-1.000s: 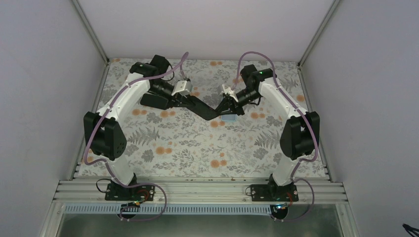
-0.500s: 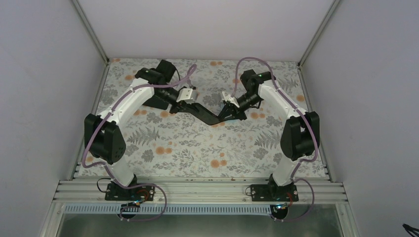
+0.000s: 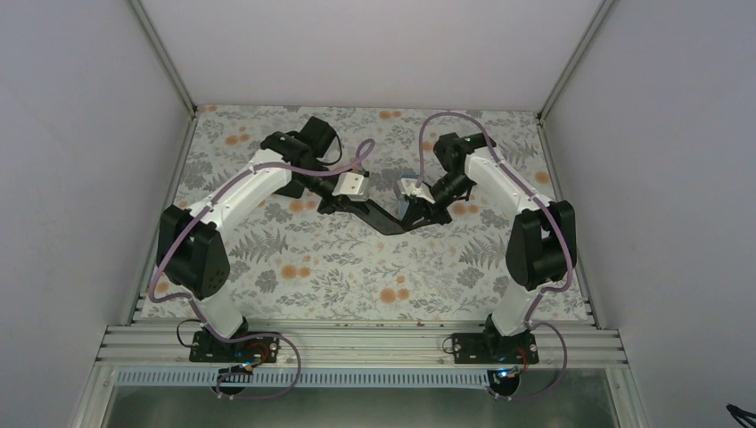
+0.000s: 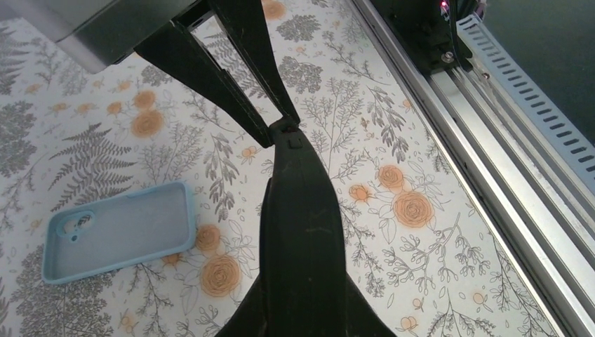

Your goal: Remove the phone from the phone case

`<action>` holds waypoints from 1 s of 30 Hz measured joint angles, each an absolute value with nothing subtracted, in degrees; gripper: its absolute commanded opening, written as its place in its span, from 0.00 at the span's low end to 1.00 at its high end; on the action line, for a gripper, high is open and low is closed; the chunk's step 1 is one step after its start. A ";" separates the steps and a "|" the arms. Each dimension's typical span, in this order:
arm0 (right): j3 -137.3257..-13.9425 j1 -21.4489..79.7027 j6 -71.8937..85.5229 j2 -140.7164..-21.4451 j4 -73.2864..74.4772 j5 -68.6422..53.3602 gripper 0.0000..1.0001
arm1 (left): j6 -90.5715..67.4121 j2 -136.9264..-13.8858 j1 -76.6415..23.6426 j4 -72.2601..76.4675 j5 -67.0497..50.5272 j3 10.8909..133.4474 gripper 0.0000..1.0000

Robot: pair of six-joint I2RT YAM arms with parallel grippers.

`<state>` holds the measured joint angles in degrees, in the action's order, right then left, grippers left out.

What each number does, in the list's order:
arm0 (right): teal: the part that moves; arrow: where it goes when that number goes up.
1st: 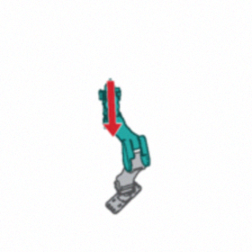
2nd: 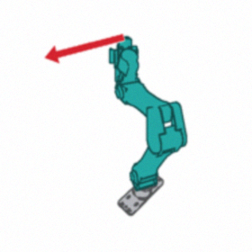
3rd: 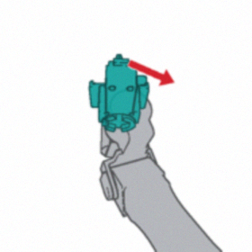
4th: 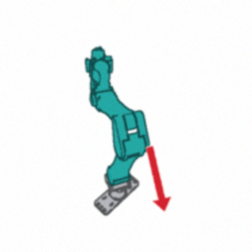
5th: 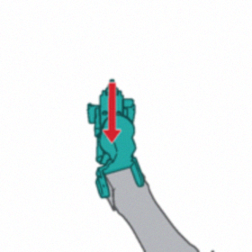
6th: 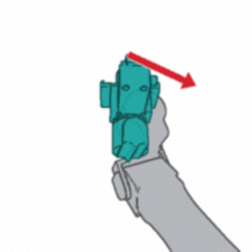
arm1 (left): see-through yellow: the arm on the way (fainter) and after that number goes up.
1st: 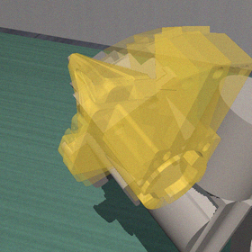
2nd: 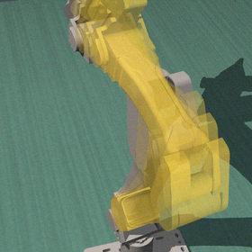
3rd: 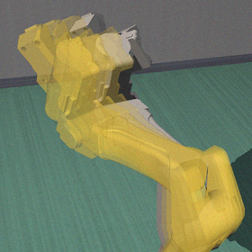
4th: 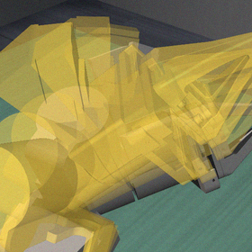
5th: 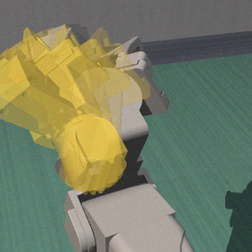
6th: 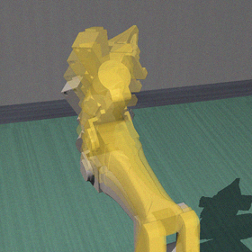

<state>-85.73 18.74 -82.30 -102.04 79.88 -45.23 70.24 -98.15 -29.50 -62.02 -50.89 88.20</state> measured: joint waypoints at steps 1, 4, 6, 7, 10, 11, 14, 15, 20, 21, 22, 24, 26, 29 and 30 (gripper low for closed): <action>-85.34 18.76 -82.56 -102.00 79.94 -45.04 0.03 | 70.24 -98.15 -29.78 -61.93 -50.63 88.07 0.02; -84.68 18.81 -83.20 -101.95 80.05 -44.21 0.03 | 70.26 -98.15 -30.76 -61.87 -49.84 87.79 0.02; -84.58 18.81 -83.59 -101.95 80.44 -43.48 0.03 | 70.26 -98.15 -31.42 -61.87 -49.47 87.79 0.02; -84.71 18.81 -83.79 -101.95 80.23 -43.13 0.03 | 70.19 -98.15 -31.79 -62.39 -49.52 87.68 0.02; -85.27 18.81 -83.94 -102.35 81.30 -42.28 0.03 | 69.97 -98.15 -32.36 -62.19 -49.39 87.64 0.02; -86.17 18.81 -83.88 -102.89 81.91 -42.04 0.03 | 69.82 -98.15 -32.38 -62.02 -49.32 87.64 0.02; -89.43 18.81 -82.89 -105.23 83.07 -41.39 0.03 | 69.54 -98.15 -32.18 -61.39 -48.31 88.05 0.02; -90.80 18.81 -82.32 -106.10 83.64 -41.28 0.03 | 69.43 -98.15 -32.10 -61.34 -47.97 88.38 0.02; -96.40 18.79 -77.76 -107.81 84.79 -41.63 0.04 | 68.01 -98.26 -31.05 -62.35 -46.46 91.74 0.02; -97.08 18.79 -76.64 -107.74 84.77 -41.95 0.05 | 67.81 -98.39 -30.76 -62.70 -46.46 92.51 0.02; -97.47 18.79 -75.18 -107.57 84.38 -42.26 0.05 | 67.61 -98.65 -30.44 -63.18 -46.46 93.43 0.02; -96.97 18.79 -71.77 -106.59 82.37 -42.54 0.11 | 67.20 -99.44 -29.82 -64.10 -46.65 95.00 0.02; -93.10 18.83 -67.42 -103.72 77.10 -43.00 0.14 | 66.85 -100.75 -29.19 -65.45 -47.05 96.75 0.02; -85.76 20.12 -60.03 -98.02 68.42 -42.15 0.14 | 66.78 -103.04 -28.71 -68.51 -48.58 99.33 0.02; -83.00 20.97 -57.34 -95.77 65.06 -41.17 0.15 | 66.81 -103.42 -28.53 -69.08 -48.77 99.63 0.02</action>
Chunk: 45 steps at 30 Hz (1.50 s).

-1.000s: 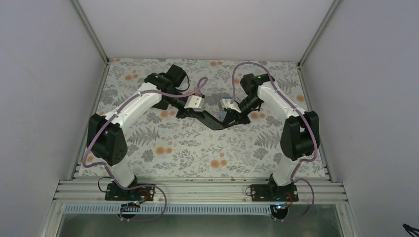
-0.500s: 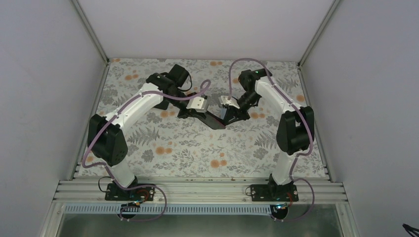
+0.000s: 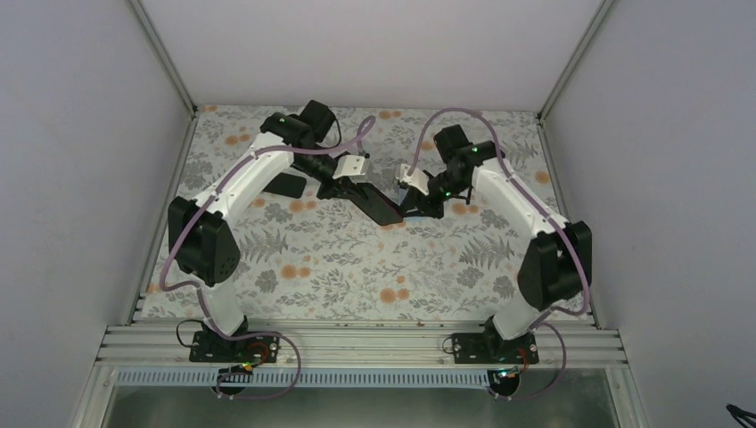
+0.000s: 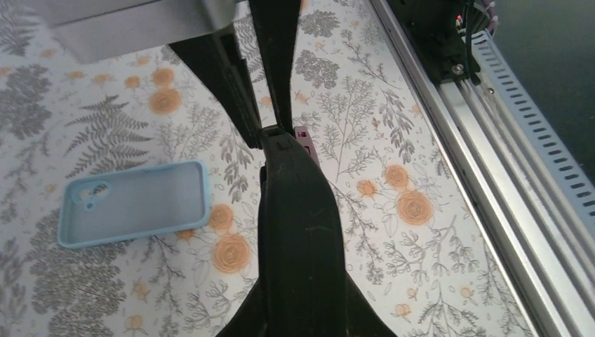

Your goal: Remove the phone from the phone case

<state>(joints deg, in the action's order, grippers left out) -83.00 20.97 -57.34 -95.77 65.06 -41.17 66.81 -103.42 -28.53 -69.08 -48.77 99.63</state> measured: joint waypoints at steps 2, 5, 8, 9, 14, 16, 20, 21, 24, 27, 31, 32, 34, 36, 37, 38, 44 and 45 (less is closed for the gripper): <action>-79.18 22.44 -52.80 -92.42 60.14 -38.94 0.19 | 66.81 -104.38 -28.08 -70.85 -49.93 100.47 0.02; -76.47 24.36 -47.42 -90.41 54.83 -36.88 0.23 | 66.76 -104.90 -27.31 -72.99 -50.09 101.08 0.02; -76.12 25.78 -43.64 -90.45 51.05 -35.97 0.25 | 66.63 -105.03 -26.24 -74.13 -49.93 101.67 0.02; -76.12 26.37 -42.37 -90.50 49.67 -35.57 0.26 | 66.63 -105.03 -25.74 -74.50 -49.95 101.89 0.02; -76.27 28.91 -37.17 -91.74 42.33 -34.81 0.28 | 66.67 -105.03 -24.27 -75.31 -50.46 102.32 0.02; -76.86 29.67 -35.94 -92.97 41.63 -34.96 0.29 | 66.87 -105.03 -23.92 -75.88 -50.11 102.32 0.02; -80.64 30.02 -35.38 -97.25 42.81 -38.26 0.16 | 67.05 -105.03 -22.85 -76.55 -49.50 102.30 0.02; -81.95 30.02 -35.53 -98.37 43.90 -39.27 0.14 | 67.05 -105.06 -22.52 -76.55 -49.45 102.32 0.02; -85.36 30.00 -36.03 -100.57 47.03 -41.82 0.10 | 67.26 -105.49 -21.26 -77.30 -50.02 102.96 0.02; -87.02 29.80 -36.14 -100.92 48.16 -43.22 0.09 | 67.24 -108.51 -19.81 -80.90 -52.14 107.24 0.02; -87.74 28.25 -35.03 -100.92 48.29 -43.83 0.10 | 67.00 -114.26 -19.22 -85.10 -54.54 114.24 0.02; -87.74 27.94 -34.70 -100.92 48.38 -43.94 0.10 | 66.96 -115.50 -19.25 -85.86 -54.94 115.55 0.02; -87.74 27.24 -33.78 -100.92 48.71 -44.01 0.08 | 66.85 -118.13 -19.25 -87.66 -56.14 118.41 0.02; -87.79 26.72 -32.84 -100.92 48.95 -44.16 0.03 | 66.76 -120.25 -19.25 -89.19 -56.86 121.03 0.02; -87.88 26.48 -32.40 -100.92 48.99 -44.45 0.03 | 66.63 -121.32 -19.29 -90.13 -57.04 122.65 0.02; -88.01 26.24 -32.03 -100.92 49.01 -44.62 0.03 | 66.50 -122.34 -19.29 -91.09 -57.21 124.38 0.02; -88.66 25.39 -31.16 -100.92 49.34 -46.44 0.03 | 64.34 -124.60 -19.40 -93.36 -57.43 128.79 0.02; -88.66 25.36 -31.00 -100.92 49.45 -46.65 0.03 | 63.99 -124.92 -19.40 -93.78 -57.47 129.14 0.02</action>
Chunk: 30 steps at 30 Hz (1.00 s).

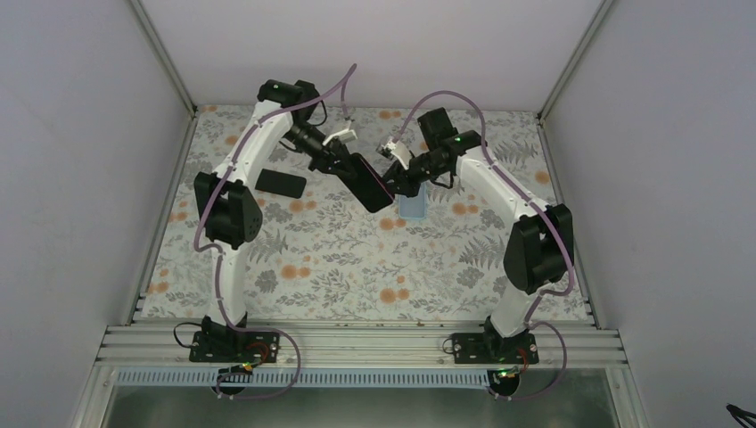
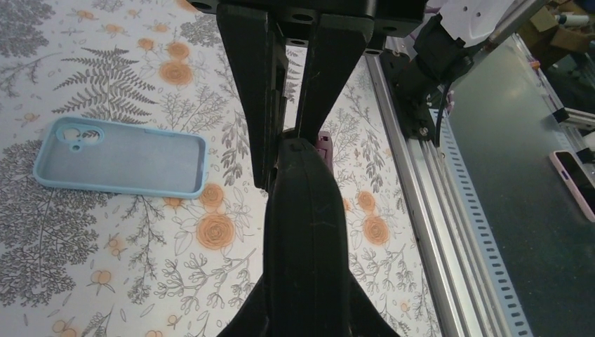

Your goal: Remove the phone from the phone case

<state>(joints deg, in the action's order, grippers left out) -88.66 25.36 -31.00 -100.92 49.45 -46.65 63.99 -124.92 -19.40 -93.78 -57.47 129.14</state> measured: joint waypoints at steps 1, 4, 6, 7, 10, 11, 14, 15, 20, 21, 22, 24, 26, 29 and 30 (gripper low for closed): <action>-88.66 25.36 -30.89 -100.92 49.69 -46.65 0.03 | 63.83 -125.27 -19.40 -94.13 -57.54 129.51 0.02; -88.66 25.36 -29.17 -100.92 49.87 -45.54 0.03 | 63.48 -126.85 -19.44 -95.09 -57.67 131.22 0.03; -88.66 25.36 -27.75 -100.92 48.88 -43.35 0.03 | 63.33 -127.94 -19.38 -94.85 -57.63 132.57 0.10; -88.66 25.36 -27.38 -100.92 48.40 -42.44 0.03 | 63.31 -128.22 -19.31 -94.59 -57.60 132.94 0.16; -88.60 25.34 -26.57 -100.95 47.46 -41.01 0.03 | 61.71 -127.98 -19.25 -91.68 -56.62 132.73 0.41; -88.47 25.34 -25.78 -100.95 46.92 -41.08 0.03 | 60.80 -127.61 -19.25 -90.13 -55.96 132.40 0.49; -88.29 25.41 -23.70 -100.92 44.49 -43.72 0.03 | 57.49 -126.06 -19.22 -83.20 -52.40 130.34 0.59; -88.29 25.12 -23.42 -100.92 44.12 -44.77 0.03 | 56.07 -125.25 -19.16 -81.08 -51.37 129.21 0.60; -88.09 22.81 -21.69 -100.86 41.98 -50.85 0.03 | 51.29 -118.13 -19.27 -69.60 -46.06 121.38 0.61; -88.12 22.79 -21.50 -100.86 41.67 -51.68 0.03 | 50.41 -116.84 -19.29 -67.66 -45.10 120.14 0.61; -88.38 22.79 -21.47 -100.86 41.91 -52.31 0.03 | 49.69 -116.03 -19.31 -66.24 -44.34 119.37 0.61; -89.10 22.79 -21.63 -100.88 42.94 -52.58 0.03 | 48.23 -115.61 -19.29 -64.23 -43.51 118.98 0.61; -89.49 22.79 -21.69 -100.90 44.03 -52.29 0.03 | 47.05 -115.59 -19.29 -62.06 -42.48 118.39 0.60; -89.45 22.79 -21.63 -100.90 46.54 -52.45 0.03 | 45.56 -115.55 -18.98 -56.69 -38.17 116.11 0.59; -89.43 22.79 -21.52 -100.90 47.29 -53.04 0.03 | 45.15 -115.55 -18.83 -55.02 -36.86 115.28 0.59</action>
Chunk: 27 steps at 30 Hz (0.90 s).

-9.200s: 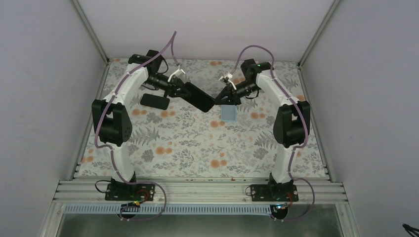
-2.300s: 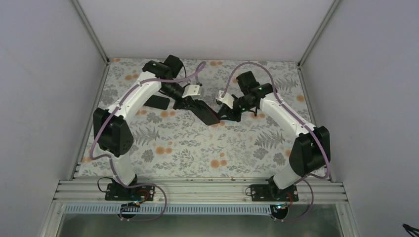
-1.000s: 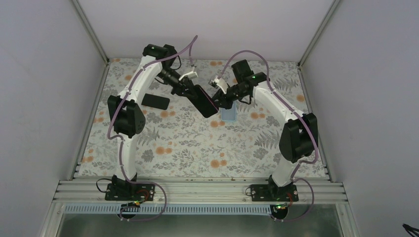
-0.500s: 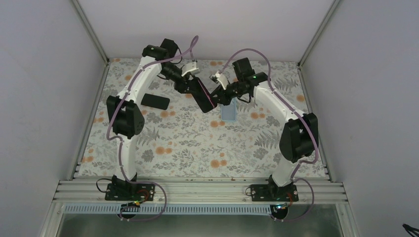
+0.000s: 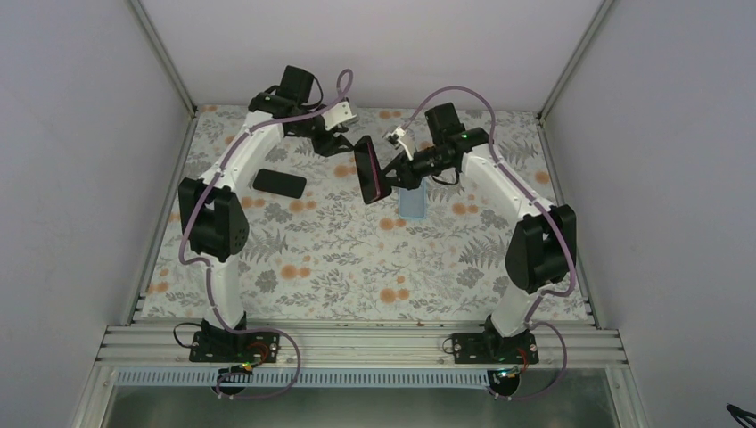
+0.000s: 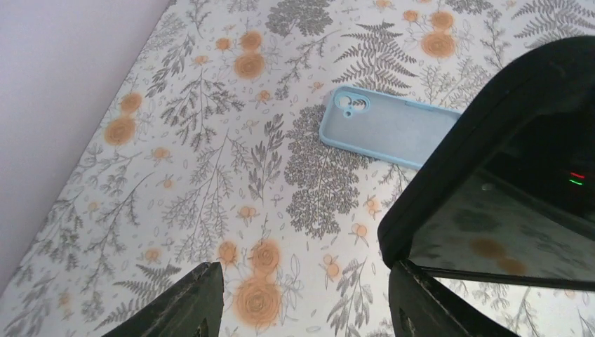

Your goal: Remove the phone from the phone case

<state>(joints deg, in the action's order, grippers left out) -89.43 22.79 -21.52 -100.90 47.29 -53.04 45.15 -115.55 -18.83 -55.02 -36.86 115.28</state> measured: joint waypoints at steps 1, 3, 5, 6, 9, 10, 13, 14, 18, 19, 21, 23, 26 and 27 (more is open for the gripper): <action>-89.43 22.85 -21.39 -100.90 47.90 -53.67 0.03 | 44.58 -115.52 -18.74 -52.53 -34.94 113.86 0.59; -89.41 23.09 -21.08 -100.90 48.01 -53.69 0.03 | 43.42 -115.15 -18.96 -48.47 -33.74 110.52 0.59; -89.10 23.29 -20.47 -100.90 48.18 -53.47 0.03 | 42.37 -114.28 -19.81 -45.17 -32.64 107.48 0.58; -88.88 23.33 -19.90 -100.90 48.07 -53.49 0.03 | 42.30 -114.19 -19.90 -44.93 -32.42 107.26 0.58; -88.51 23.35 -18.74 -100.95 47.20 -53.54 0.03 | 40.91 -113.30 -20.60 -42.41 -30.92 106.34 0.58; -88.51 23.42 -18.50 -100.95 46.81 -53.63 0.03 | 40.51 -113.06 -20.80 -41.69 -30.37 106.30 0.58; -88.49 23.94 -17.61 -101.34 45.58 -55.16 0.03 | 39.22 -112.46 -21.41 -39.55 -29.50 106.30 0.57; -88.40 24.18 -17.15 -101.60 44.84 -55.92 0.03 | 38.74 -112.33 -21.63 -38.79 -29.32 106.30 0.57; -87.09 24.69 -13.19 -102.26 40.64 -58.28 0.04 | 37.39 -112.20 -22.28 -37.28 -28.84 106.37 0.58; -86.70 24.73 -11.60 -102.52 39.22 -58.81 0.03 | 37.15 -112.20 -22.46 -36.99 -28.80 106.37 0.58; -85.38 24.73 -8.08 -102.76 35.90 -59.59 0.03 | 36.64 -112.14 -23.14 -35.90 -28.88 106.39 0.58; -83.35 24.73 -3.95 -102.76 31.88 -59.72 0.03 | 36.36 -112.05 -24.01 -34.87 -28.99 106.37 0.58; -81.71 24.73 1.52 -103.09 27.59 -59.22 0.03 | 35.77 -111.59 -25.23 -32.80 -29.28 106.37 0.59; -81.71 24.73 2.81 -103.31 26.48 -59.02 0.03 | 35.62 -111.31 -25.54 -32.12 -29.26 106.37 0.60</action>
<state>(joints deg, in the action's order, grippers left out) -81.71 24.73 2.81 -103.31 26.48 -59.02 35.62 -111.31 -25.54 -32.12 -29.26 106.37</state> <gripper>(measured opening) 0.078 0.578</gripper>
